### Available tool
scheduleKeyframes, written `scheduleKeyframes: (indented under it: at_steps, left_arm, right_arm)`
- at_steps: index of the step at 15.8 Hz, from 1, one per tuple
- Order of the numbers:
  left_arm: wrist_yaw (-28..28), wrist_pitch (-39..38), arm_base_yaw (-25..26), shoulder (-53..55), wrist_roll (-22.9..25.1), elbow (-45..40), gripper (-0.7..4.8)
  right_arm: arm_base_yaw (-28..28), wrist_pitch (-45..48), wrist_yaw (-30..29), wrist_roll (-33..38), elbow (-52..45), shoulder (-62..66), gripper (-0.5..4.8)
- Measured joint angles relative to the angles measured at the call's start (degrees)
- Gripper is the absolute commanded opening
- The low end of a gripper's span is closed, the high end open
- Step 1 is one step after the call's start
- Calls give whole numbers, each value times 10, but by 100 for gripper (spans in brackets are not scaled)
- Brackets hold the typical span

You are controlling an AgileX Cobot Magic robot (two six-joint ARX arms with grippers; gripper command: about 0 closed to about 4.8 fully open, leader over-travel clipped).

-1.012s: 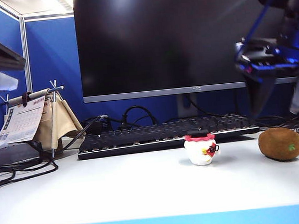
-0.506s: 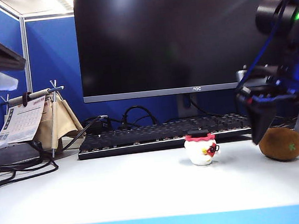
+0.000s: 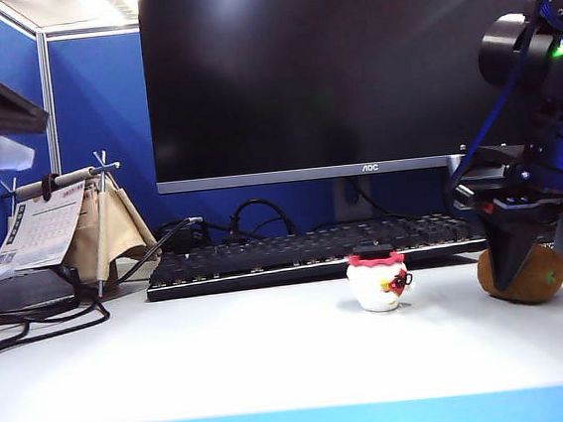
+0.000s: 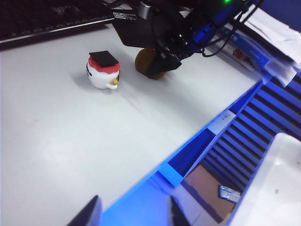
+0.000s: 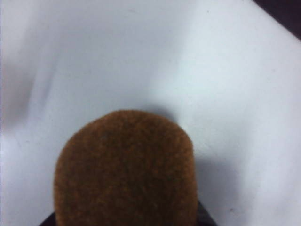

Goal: Place the kiwi on top of the doll with a flat head.

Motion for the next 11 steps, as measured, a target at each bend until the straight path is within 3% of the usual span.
scheduleKeyframes:
  at_steps: [6, 11]
  left_arm:
    - [0, 0, 0, 0, 5, 0, 184]
    - [0, 0, 0, 0, 5, 0, 184]
  right_arm:
    - [0, 2, -34, 0, 4, -64, 260]
    - [14, -52, -92, 0, 116, -80, 260]
